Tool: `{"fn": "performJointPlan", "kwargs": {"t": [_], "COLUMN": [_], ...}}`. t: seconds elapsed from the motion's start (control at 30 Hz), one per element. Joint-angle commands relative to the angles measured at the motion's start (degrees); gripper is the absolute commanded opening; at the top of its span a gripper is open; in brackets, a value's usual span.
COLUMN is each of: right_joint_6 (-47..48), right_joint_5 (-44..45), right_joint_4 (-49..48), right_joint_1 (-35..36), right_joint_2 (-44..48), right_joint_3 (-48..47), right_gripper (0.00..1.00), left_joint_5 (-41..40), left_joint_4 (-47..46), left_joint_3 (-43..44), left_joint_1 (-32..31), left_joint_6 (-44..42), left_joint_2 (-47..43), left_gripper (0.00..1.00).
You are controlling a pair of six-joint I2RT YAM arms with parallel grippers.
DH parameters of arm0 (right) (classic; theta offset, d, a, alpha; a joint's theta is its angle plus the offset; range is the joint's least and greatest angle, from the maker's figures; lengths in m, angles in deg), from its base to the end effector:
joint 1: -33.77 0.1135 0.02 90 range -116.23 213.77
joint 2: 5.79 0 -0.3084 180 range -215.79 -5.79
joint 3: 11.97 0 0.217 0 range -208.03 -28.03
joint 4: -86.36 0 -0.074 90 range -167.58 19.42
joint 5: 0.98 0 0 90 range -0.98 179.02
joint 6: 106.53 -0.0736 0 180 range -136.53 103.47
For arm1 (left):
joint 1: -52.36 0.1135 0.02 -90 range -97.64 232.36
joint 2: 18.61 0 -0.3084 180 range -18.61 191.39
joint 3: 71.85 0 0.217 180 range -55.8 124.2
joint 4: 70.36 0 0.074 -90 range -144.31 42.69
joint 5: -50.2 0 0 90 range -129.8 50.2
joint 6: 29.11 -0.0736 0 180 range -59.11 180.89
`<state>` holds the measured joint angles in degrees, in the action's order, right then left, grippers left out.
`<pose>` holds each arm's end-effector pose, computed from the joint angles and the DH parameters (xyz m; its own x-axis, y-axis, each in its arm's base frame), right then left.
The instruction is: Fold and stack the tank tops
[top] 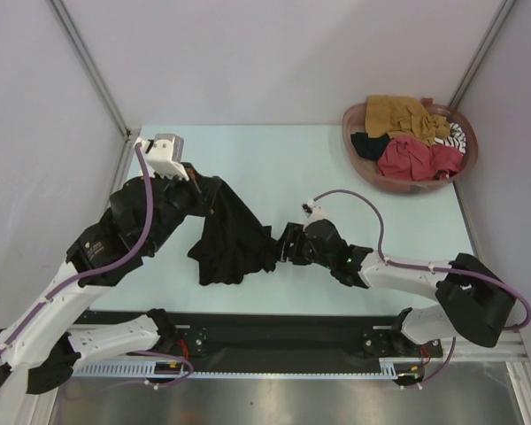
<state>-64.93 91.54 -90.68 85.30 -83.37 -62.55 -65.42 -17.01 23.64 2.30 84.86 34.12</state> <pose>0.1735 0.2132 0.2425 -0.7735 0.2275 -0.5916 -0.2713 0.7248 0.6333 0.1082 -0.0797 0.4805 -0.2778 -0.2388 -0.9305 0.3344 0.8840 -0.3267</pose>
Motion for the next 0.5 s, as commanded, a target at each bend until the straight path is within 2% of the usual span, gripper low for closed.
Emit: {"fn": "performJointPlan", "kwargs": {"t": [0.0, 0.07, 0.13, 0.3, 0.47], "right_joint_6": [1.02, 1.9, 3.05, 3.58, 3.84], "right_joint_5": [3.62, 4.06, 6.08, 8.2, 9.34], "right_joint_4": [-3.43, -2.46, -0.62, 3.08, 4.75], "right_joint_1": [0.94, 1.56, 2.35, 2.96, 3.58], "right_joint_2": [-1.87, -2.66, -3.8, -7.32, -9.25], "right_joint_3": [-6.34, -7.66, -9.68, -12.93, -13.46], "right_gripper": [0.59, 0.53, 0.53, 0.38, 0.39], "left_joint_5": [1.02, 1.19, 1.46, 1.46, 1.02], "left_joint_4": [-2.76, -2.58, -2.58, -2.32, -1.53], "left_joint_3": [0.28, 0.37, 0.45, 1.15, 2.39], "left_joint_1": [0.58, 0.67, 0.67, 0.58, 0.58], "left_joint_6": [-0.15, -0.15, -0.23, -0.32, -0.85], "left_joint_2": [-1.23, -1.31, -1.49, -1.49, -1.66], "left_gripper": [0.0, 0.0, 0.0, 0.0, 0.0]}}
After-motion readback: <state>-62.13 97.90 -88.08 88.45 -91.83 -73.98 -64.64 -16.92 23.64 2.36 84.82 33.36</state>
